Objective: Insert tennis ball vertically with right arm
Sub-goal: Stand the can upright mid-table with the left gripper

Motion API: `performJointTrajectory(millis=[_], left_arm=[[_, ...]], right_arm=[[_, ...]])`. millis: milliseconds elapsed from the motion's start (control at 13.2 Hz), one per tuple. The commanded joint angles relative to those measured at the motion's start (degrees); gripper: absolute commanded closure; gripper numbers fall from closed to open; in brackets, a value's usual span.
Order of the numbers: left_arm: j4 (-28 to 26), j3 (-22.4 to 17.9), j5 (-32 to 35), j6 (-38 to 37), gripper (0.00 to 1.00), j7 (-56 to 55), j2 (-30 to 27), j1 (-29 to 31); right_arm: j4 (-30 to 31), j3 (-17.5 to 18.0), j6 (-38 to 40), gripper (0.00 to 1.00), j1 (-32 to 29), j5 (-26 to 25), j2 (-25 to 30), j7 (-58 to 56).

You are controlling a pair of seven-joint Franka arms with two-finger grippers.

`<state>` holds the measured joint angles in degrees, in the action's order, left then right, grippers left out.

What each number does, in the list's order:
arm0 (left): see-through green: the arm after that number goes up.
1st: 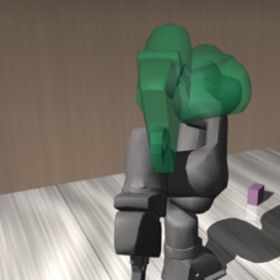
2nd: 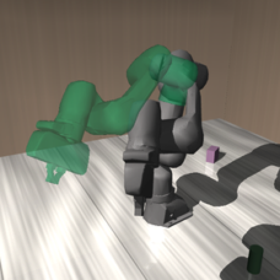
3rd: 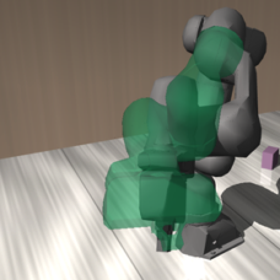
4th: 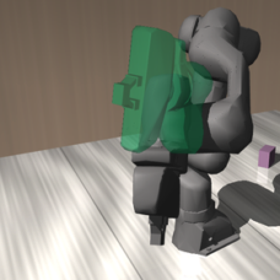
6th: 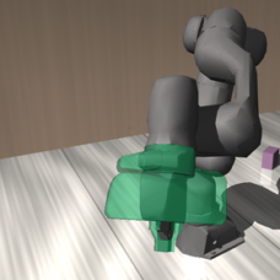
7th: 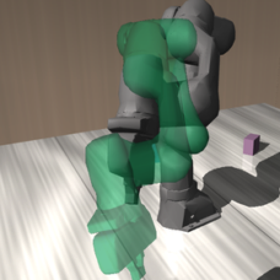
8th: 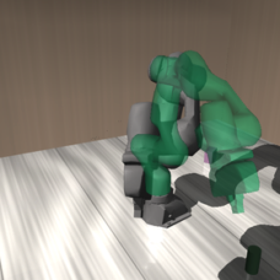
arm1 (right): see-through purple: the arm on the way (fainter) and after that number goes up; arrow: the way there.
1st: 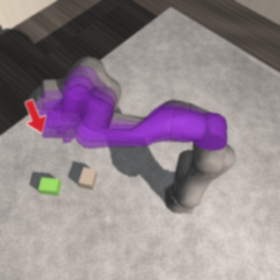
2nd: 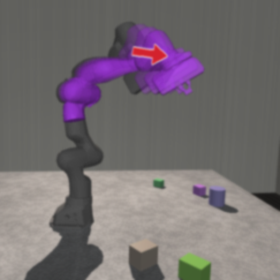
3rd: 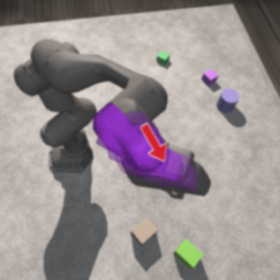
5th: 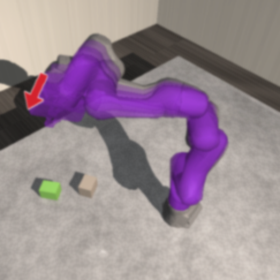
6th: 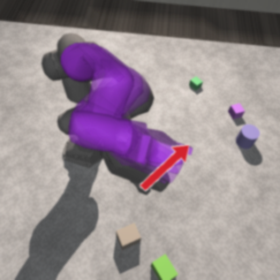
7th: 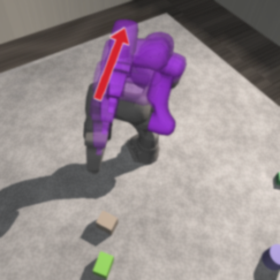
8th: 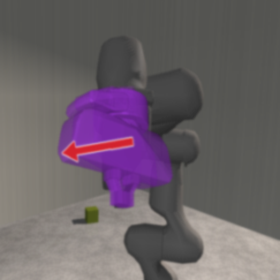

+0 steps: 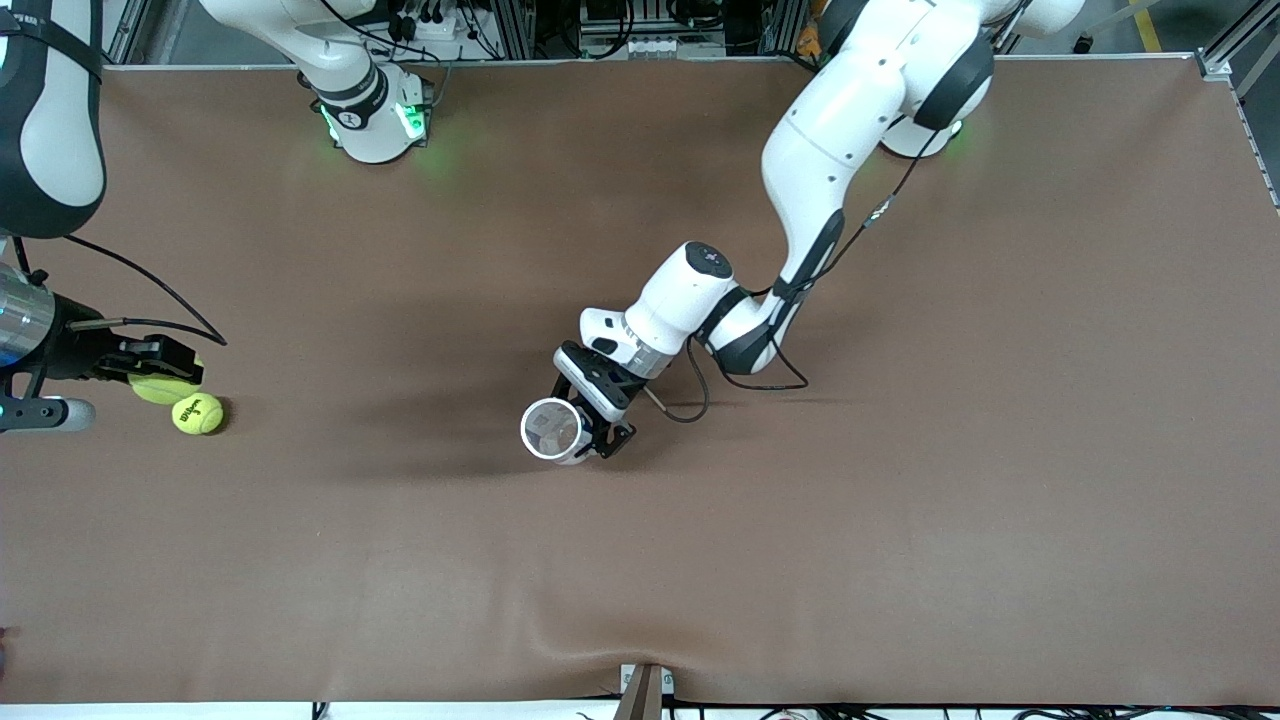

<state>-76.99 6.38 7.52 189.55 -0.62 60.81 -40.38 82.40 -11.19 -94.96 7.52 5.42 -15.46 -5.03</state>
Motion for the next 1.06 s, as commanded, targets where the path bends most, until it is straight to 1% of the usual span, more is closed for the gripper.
performJointTrajectory(millis=[0,228,607,683,835,987], left_arm=[[1.8,-1.5,-1.1,5.0,0.41,-0.4,2.8,-1.4],[1.8,-2.2,-1.1,8.5,0.41,-0.4,4.7,-1.6],[1.8,-3.6,-1.5,8.6,0.40,-0.4,5.9,-2.6],[1.8,-3.6,-1.8,8.6,0.39,-0.4,5.9,-2.8],[1.8,-3.6,-1.9,8.6,0.32,-0.4,5.9,-2.9],[1.8,-3.6,-1.9,8.6,0.30,-0.4,6.0,-3.0]], right_arm=[[-1.4,0.2,1.1,1.00,-0.1,-0.8,-0.4,1.0],[-1.4,0.1,1.1,1.00,-0.2,-0.7,-0.4,1.0],[-1.4,0.2,1.1,1.00,-0.1,-0.4,-0.4,1.1],[-1.4,0.2,1.1,1.00,0.0,-0.2,-0.4,2.1],[-1.5,0.6,1.1,1.00,1.2,0.2,-0.4,6.5],[-1.5,0.8,1.0,1.00,4.8,0.3,-0.4,14.2]])
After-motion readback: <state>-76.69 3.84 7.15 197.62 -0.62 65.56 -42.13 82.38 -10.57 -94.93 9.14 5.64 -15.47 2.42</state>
